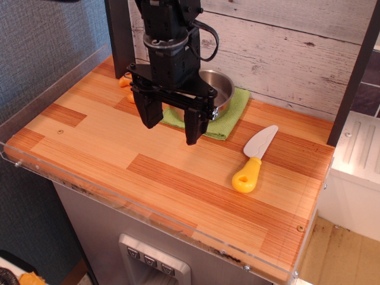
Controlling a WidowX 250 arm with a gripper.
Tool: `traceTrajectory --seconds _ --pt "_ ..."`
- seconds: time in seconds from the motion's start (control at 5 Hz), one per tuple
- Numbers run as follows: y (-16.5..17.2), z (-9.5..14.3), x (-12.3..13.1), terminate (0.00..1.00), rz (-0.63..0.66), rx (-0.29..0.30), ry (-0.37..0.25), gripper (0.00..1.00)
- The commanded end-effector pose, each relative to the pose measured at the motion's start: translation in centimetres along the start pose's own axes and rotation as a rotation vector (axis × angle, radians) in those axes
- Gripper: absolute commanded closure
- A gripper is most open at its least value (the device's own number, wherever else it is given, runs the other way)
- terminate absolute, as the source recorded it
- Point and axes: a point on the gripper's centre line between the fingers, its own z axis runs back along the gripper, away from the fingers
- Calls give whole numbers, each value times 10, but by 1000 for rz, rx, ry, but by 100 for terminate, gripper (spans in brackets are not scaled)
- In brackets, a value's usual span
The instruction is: Place the silver pot in front of the green rag.
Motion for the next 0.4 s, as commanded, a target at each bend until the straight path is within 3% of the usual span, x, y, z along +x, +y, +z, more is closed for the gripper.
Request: traceTrajectory --seconds 0.0,0.2 --pt "0 0 0 0 0 0 0 0" --pt "-9 -7 25 0 -11 -1 -14 0"
